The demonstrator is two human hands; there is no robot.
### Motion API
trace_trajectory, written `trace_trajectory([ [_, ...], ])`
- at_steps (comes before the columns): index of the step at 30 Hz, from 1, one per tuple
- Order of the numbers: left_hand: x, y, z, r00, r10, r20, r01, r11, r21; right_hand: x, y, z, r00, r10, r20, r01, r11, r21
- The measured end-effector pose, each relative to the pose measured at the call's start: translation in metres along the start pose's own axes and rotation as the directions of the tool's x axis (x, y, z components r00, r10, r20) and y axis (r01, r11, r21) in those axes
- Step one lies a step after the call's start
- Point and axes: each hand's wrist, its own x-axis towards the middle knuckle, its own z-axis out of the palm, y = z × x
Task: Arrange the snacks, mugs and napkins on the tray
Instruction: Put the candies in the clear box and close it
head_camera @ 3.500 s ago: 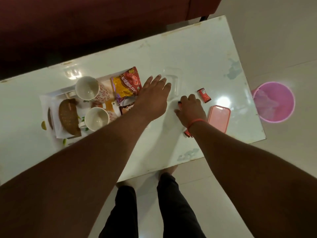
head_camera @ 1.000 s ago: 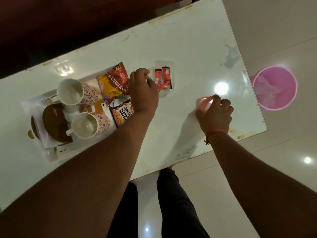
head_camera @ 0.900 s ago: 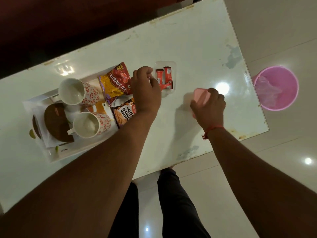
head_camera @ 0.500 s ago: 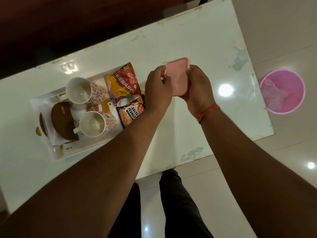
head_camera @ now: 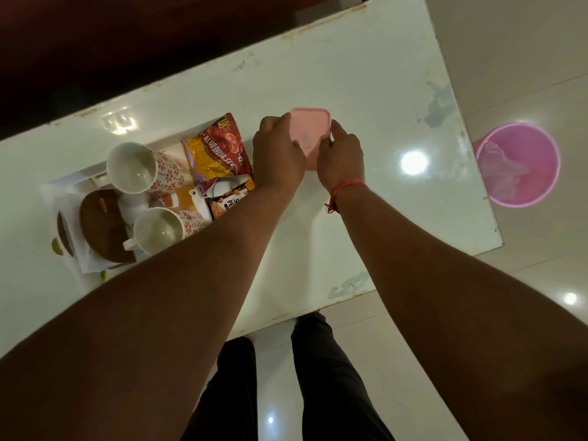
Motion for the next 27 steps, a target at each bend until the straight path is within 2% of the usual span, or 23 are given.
trace_trajectory([
  [10,0.013,-0.004,0.002,0.997,-0.065,-0.05,0.057,0.988,-0.146,0.008,0.005,-0.003,0.999,0.017,0.041,-0.019,0.999,0.037],
  [23,0.021,-0.008,-0.003,0.999,-0.026,0.033,0.028,0.998,-0.061,0.012,0.009,-0.003,0.995,0.077,0.064,-0.083,0.991,0.103],
  [27,0.021,0.0,-0.009,0.996,-0.061,0.066,0.062,0.998,-0.018,0.011,0.004,-0.007,0.992,0.105,0.074,-0.112,0.99,0.091],
])
